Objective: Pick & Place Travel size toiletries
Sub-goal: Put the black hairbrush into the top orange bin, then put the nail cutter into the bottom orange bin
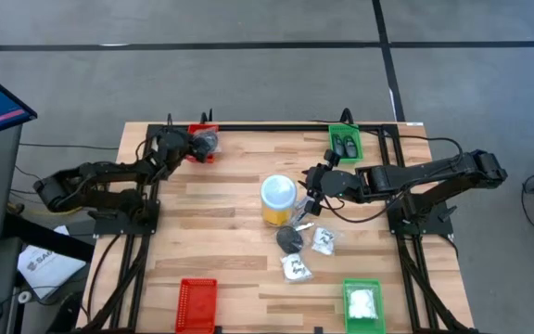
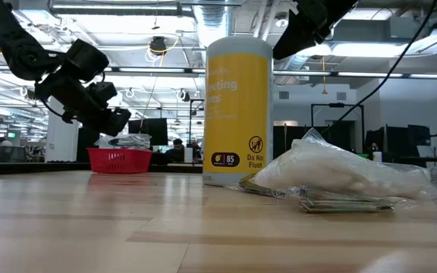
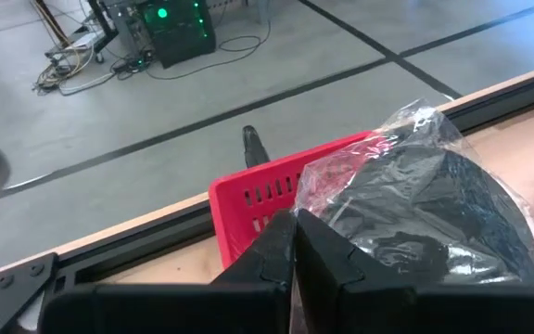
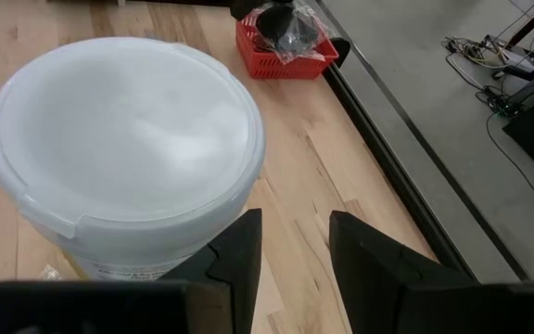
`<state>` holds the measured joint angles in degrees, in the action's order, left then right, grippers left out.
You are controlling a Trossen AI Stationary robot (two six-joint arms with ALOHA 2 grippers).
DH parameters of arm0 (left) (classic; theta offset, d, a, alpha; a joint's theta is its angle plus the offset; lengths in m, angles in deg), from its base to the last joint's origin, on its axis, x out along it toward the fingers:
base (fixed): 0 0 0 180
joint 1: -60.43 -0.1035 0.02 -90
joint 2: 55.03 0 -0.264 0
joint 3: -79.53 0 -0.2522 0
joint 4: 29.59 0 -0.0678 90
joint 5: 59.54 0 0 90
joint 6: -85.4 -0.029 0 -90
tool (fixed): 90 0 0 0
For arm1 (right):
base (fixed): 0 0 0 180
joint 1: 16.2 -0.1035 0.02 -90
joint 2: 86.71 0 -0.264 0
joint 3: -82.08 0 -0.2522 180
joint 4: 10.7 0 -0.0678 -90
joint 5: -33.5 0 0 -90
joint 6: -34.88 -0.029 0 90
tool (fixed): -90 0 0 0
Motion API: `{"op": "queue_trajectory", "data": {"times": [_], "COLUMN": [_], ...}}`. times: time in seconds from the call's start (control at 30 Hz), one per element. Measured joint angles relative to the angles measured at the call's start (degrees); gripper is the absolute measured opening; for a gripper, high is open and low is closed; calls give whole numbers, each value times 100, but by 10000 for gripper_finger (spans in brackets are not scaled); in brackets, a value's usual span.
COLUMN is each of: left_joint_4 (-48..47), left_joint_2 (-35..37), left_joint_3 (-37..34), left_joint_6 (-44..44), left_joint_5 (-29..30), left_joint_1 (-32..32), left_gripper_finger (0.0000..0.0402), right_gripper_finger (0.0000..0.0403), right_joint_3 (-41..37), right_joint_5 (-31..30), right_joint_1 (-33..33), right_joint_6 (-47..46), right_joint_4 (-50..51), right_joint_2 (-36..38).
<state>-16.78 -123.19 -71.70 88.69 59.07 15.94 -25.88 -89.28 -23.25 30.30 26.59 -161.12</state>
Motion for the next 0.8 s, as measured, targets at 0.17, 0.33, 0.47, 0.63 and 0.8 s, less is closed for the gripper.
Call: {"op": "queue_trajectory", "data": {"times": [0.17, 0.33, 0.47, 0.63, 0.8], "left_joint_4": [39, 64, 136, 184, 186], "left_joint_2": [2, 2, 2, 2, 2], "left_joint_3": [0, 0, 0, 0, 0], "left_joint_6": [0, 13, 59, 306, 308], "left_joint_5": [90, 111, -202, -365, -373], "left_joint_1": [-7, -164, -293, -323, -322], "left_gripper_finger": [17, 48, 87, 130, 146], "right_gripper_finger": [118, 118, 118, 118, 118], "right_joint_3": [0, 0, 0, 0, 0], "right_joint_5": [-2, 1, -2, 0, 0], "right_joint_1": [1, 3, 3, 3, 3], "right_joint_6": [0, 0, 0, 0, 0], "right_joint_4": [0, 0, 0, 0, 0], "right_joint_2": [0, 0, 0, 0, 0]}}
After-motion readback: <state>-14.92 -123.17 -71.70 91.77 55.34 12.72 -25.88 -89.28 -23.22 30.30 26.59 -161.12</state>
